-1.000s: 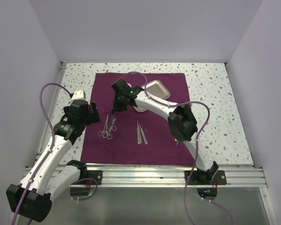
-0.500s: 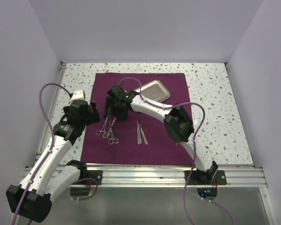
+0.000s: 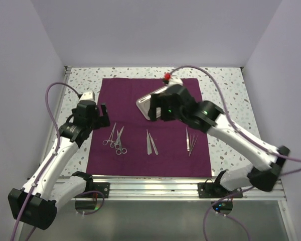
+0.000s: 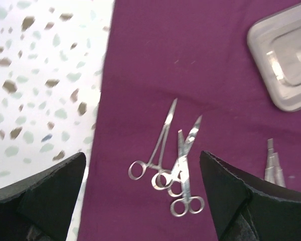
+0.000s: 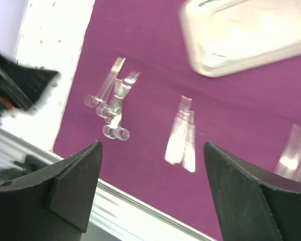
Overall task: Open and lay out the surgical kit
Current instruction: Reset both arms
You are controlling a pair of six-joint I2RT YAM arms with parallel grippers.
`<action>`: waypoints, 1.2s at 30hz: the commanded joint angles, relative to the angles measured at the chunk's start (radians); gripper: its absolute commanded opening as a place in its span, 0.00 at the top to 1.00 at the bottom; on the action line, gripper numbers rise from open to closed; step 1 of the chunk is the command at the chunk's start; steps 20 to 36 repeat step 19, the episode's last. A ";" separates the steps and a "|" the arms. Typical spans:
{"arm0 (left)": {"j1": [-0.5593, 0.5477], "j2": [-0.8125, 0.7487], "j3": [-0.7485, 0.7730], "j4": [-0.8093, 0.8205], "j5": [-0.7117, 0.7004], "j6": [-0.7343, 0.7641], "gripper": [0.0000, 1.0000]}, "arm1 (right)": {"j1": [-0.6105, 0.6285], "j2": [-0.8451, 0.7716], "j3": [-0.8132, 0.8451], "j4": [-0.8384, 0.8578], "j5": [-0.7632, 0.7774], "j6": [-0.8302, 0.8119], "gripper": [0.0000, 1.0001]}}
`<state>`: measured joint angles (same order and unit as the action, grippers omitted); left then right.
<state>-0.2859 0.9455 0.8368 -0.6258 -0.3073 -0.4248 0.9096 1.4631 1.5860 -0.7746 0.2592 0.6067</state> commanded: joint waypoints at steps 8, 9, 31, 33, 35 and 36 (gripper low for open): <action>-0.009 0.067 0.272 0.064 0.226 -0.002 0.02 | 0.000 -0.690 -0.434 -0.024 0.202 -0.062 0.02; -0.015 0.071 0.301 0.048 0.227 -0.002 0.02 | 0.000 -0.728 -0.428 -0.041 0.210 -0.062 0.02; -0.038 0.016 0.344 -0.048 0.192 -0.022 0.03 | 0.000 -0.833 -0.355 -0.181 0.218 -0.041 0.02; -0.038 0.016 0.344 -0.048 0.192 -0.022 0.03 | 0.000 -0.833 -0.355 -0.181 0.218 -0.041 0.02; -0.038 0.016 0.344 -0.048 0.192 -0.022 0.03 | 0.000 -0.833 -0.355 -0.181 0.218 -0.041 0.02; -0.038 0.016 0.344 -0.048 0.192 -0.022 0.03 | 0.000 -0.833 -0.355 -0.181 0.218 -0.041 0.02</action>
